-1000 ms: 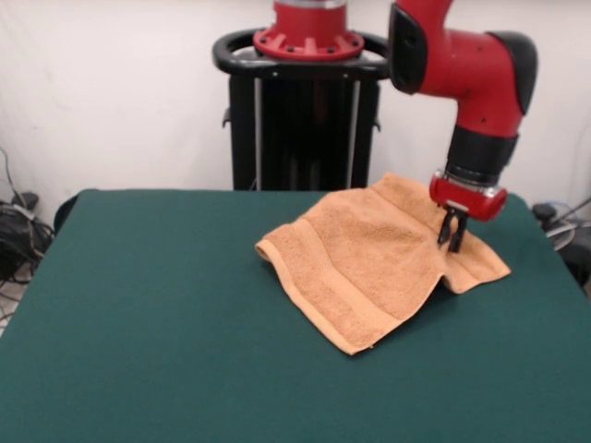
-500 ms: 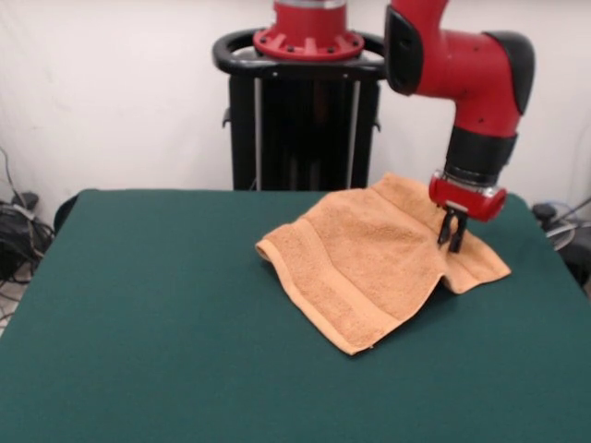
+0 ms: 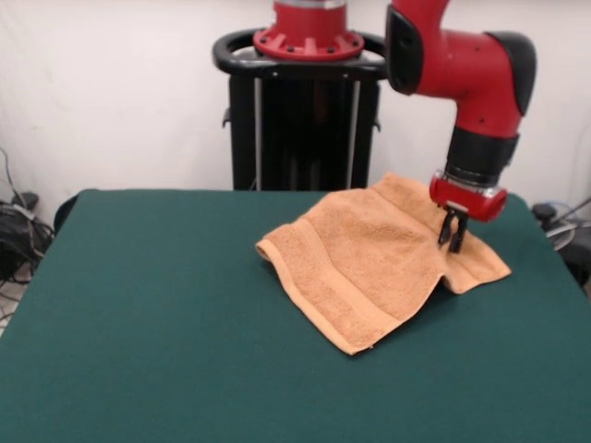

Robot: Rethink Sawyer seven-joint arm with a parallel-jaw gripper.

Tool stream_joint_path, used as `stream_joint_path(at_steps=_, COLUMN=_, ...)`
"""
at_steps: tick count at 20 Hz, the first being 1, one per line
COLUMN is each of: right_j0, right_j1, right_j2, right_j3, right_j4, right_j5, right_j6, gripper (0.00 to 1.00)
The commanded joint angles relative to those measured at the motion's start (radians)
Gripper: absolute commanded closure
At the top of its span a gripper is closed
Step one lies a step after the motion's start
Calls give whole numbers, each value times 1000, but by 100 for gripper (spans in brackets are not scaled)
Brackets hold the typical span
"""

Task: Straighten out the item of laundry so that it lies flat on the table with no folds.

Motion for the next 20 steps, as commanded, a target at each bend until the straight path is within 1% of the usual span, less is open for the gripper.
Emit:
stream_joint_path(at_steps=1, right_j0=77, right_j1=270, right_j2=325, right_j3=-343, right_j4=254, right_j5=-141, right_j6=291, gripper=100)
stream_joint_path(at_steps=3, right_j0=99, right_j1=260, right_j2=308, right_j3=-346, right_j4=305, right_j5=-104, right_j6=281, gripper=100)
stream_joint_path(at_steps=11, right_j0=139, right_j1=249, right_j2=284, right_j3=-350, right_j4=430, right_j5=-48, right_j6=242, gripper=100)
stream_joint_path(at_steps=20, right_j0=136, right_j1=238, right_j2=298, right_j3=-334, right_j4=479, right_j5=-49, right_j6=242, gripper=100)
